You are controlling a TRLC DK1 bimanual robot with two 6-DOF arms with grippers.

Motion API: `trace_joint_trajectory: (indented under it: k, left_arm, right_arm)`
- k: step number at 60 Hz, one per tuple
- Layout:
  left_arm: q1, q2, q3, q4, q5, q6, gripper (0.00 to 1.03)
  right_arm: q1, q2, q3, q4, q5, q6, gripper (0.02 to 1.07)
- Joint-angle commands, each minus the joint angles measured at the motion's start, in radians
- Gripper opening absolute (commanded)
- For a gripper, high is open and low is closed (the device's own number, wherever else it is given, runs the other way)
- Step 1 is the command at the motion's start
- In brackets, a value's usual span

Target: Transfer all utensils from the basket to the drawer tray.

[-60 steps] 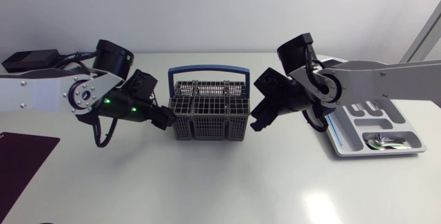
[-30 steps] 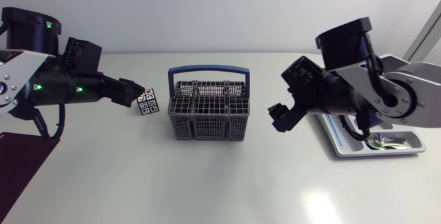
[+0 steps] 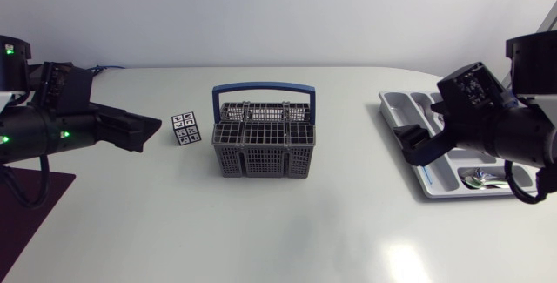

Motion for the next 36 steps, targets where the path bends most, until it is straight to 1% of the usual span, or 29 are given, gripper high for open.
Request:
trace_joint_trajectory:
  k: [1,8,16,28,32,36]
  left_arm:
    - [0.014,-0.025,-0.044,0.001,-0.007,0.031,0.98]
    - [0.02,-0.066,-0.094,0.027,-0.007,0.056,0.99]
    - [0.025,-0.132,-0.143,0.073,-0.005,0.072,0.99]
    - [0.023,-0.227,-0.233,0.153,-0.005,0.074,0.99]
    - [0.026,-0.236,-0.258,0.174,-0.005,0.071,0.99]
    - [0.032,-0.249,-0.285,0.203,-0.005,0.068,0.99]
  right_arm:
    - [-0.04,-0.04,-0.048,-0.005,-0.004,0.043,1.02]
    - [-0.068,-0.108,-0.102,0.018,-0.004,0.029,1.02]
    - [-0.091,-0.213,-0.182,0.078,0.014,0.002,1.02]
    - [-0.123,-0.413,-0.284,0.138,0.022,-0.003,1.02]
    - [-0.124,-0.445,-0.307,0.144,0.04,0.001,1.02]
    - [-0.131,-0.481,-0.337,0.158,0.033,0.027,1.02]
